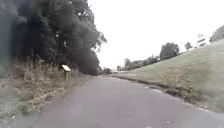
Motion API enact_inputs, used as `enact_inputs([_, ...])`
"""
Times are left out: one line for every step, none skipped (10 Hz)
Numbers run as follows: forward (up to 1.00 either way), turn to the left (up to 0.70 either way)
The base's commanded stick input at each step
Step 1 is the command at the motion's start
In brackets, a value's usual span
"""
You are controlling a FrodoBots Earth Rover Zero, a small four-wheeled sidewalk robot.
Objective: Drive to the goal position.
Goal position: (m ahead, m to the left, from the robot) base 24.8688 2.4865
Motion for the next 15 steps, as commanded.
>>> enact_inputs([0.45, 0.0])
enact_inputs([0.45, 0.0])
enact_inputs([0.45, 0.23])
enact_inputs([0.45, 0.12])
enact_inputs([0.45, 0.01])
enact_inputs([0.45, 0.1])
enact_inputs([0.45, 0.2])
enact_inputs([0.45, 0.0])
enact_inputs([0.45, 0.0])
enact_inputs([0.45, 0.0])
enact_inputs([0.45, 0.19])
enact_inputs([0.45, 0.24])
enact_inputs([0.45, 0.27])
enact_inputs([0.45, 0.27])
enact_inputs([0.45, 0.27])
